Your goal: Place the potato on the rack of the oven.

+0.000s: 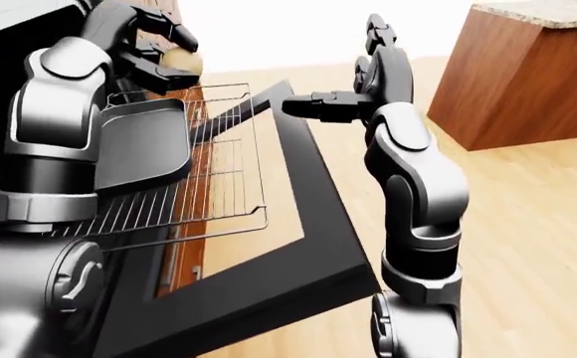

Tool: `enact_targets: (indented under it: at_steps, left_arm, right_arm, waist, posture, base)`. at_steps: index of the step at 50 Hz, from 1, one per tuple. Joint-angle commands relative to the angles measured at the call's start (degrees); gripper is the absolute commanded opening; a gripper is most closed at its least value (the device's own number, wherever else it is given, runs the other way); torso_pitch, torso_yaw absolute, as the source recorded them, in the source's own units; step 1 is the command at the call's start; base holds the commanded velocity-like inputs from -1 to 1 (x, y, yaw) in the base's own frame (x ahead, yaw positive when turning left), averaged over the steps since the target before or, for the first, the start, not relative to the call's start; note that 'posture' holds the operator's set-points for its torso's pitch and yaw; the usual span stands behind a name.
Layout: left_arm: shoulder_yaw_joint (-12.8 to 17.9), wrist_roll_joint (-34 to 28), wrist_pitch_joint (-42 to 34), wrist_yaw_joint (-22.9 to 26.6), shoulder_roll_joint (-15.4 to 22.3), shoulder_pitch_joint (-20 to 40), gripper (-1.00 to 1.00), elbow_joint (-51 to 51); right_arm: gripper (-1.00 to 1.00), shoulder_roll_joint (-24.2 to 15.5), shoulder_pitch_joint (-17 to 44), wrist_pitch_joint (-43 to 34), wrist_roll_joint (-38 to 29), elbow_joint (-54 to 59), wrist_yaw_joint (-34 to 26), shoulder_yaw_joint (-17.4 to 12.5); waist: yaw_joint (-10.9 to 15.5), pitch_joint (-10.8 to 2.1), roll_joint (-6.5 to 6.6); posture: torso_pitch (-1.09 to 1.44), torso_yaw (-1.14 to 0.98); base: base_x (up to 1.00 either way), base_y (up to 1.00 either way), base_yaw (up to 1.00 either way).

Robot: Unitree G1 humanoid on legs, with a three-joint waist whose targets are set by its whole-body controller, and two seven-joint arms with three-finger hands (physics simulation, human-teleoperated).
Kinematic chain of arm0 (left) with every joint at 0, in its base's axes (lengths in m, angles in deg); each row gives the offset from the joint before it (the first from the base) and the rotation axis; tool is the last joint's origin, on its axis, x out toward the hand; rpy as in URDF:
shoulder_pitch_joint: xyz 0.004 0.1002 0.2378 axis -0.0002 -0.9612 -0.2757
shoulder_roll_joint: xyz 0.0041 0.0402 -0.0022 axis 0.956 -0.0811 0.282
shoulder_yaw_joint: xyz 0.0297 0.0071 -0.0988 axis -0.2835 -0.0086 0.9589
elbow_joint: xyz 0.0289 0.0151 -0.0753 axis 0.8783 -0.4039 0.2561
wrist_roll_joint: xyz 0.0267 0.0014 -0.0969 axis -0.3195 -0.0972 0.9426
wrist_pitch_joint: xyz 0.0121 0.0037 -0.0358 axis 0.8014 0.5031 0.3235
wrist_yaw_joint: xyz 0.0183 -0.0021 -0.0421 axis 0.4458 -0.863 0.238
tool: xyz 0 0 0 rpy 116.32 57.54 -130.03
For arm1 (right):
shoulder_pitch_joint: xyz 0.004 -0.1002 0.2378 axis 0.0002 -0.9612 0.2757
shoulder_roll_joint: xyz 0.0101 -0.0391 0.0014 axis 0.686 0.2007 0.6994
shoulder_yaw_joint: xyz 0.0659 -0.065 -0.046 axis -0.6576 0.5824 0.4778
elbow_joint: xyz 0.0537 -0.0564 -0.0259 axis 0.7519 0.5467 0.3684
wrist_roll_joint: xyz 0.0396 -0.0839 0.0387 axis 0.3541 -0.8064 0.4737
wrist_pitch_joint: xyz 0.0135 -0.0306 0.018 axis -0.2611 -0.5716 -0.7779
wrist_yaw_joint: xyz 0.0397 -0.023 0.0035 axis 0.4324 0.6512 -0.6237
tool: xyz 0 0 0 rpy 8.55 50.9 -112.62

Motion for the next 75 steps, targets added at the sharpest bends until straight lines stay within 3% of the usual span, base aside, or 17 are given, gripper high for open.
enact_targets:
  at_steps: [1, 2, 3, 4, 7, 9, 10, 17, 28, 38, 75]
  left_arm:
    - [0.83, -0.43, 0.96, -0.65, 0.95, 1.09, -0.39, 0.52]
    - [0.75, -0.49, 0.89, -0.51, 0.96, 0.93, -0.38, 0.7]
    - [0.77, -0.55, 0.6, -0.36, 1.0, 0.79, -0.38, 1.11]
    - [0.78, -0.58, 1.11, -0.46, 1.05, 0.74, -0.39, 0.54]
    - [0.84, -0.74, 1.39, -0.19, 1.49, 1.32, -0.39, -0.18]
    - [0.85, -0.9, 1.69, 0.01, 1.76, 1.3, -0.39, -0.6]
    - [0.81, -1.05, 1.81, 0.21, 1.9, 1.12, -0.39, -0.65]
    - [0.83, -2.83, 1.55, 2.21, 3.54, 2.99, -0.36, -2.81]
    - [0.92, -4.55, 7.7, 2.81, 7.42, 13.38, -0.37, -20.93]
    - [0.87, -6.44, 12.37, 1.48, 9.31, 17.72, -0.38, -32.24]
    - [1.39, -8.44, 18.47, -4.9, 8.93, 10.96, -0.4, -39.78]
  right_arm:
    - [1.0, 0.01, 0.95, 1.56, 0.34, -0.9, 0.03, -0.09]
    - [1.0, -0.06, 0.71, 1.59, 0.43, -1.09, 0.08, -0.12]
    - [1.0, -0.19, 0.77, 1.3, 0.74, -1.41, 0.23, -0.43]
    - [1.0, -0.47, 0.61, 1.36, 0.79, -1.41, 0.16, -0.42]
    - [1.0, -0.57, -0.25, 1.36, 1.15, -2.11, 0.31, -0.56]
    - [1.0, -0.66, -0.62, 0.93, 1.47, -2.89, 0.56, -0.73]
    - [1.0, -0.78, -0.79, 1.08, 1.62, -2.87, 0.56, -0.91]
    - [1.0, -0.96, -0.88, 1.8, 2.02, -2.3, 0.71, -0.76]
    - [1.0, -1.46, -0.21, 3.44, 2.14, 0.07, 0.32, -0.76]
    - [1.0, -1.53, -0.33, 3.82, 2.43, 0.31, 0.61, -0.88]
    - [1.0, 0.13, 4.65, 4.76, 1.88, 4.29, 1.53, 0.75]
  waist:
    - [0.11, -0.41, 1.03]
    - [0.08, -1.21, 3.52]
    - [0.68, 0.32, 0.4]
    - [0.69, 0.05, 0.11]
    - [1.16, -0.63, -2.56]
    - [1.77, -0.77, -5.15]
    - [1.85, -0.44, -4.31]
    - [1.76, -0.79, -3.75]
    - [1.53, -1.25, -3.2]
    - [1.43, -1.34, -3.1]
    - [1.25, -1.46, -2.67]
  posture:
    - [0.0, 0.0]
    - [0.0, 0.0]
    - [0.0, 0.0]
    - [0.0, 0.0]
    - [0.0, 0.0]
    - [0.0, 0.0]
    - [0.0, 0.0]
    - [0.0, 0.0]
    - [0.0, 0.0]
    - [0.0, 0.0]
    - [0.0, 0.0]
  base:
    - [0.0, 0.0, 0.0]
    - [0.0, 0.0, 0.0]
    - [0.0, 0.0, 0.0]
    - [0.0, 0.0, 0.0]
    - [0.0, 0.0, 0.0]
    - [0.0, 0.0, 0.0]
    - [0.0, 0.0, 0.0]
    - [0.0, 0.0, 0.0]
    - [0.0, 0.0, 0.0]
    - [0.0, 0.0, 0.0]
    - [0.0, 0.0, 0.0]
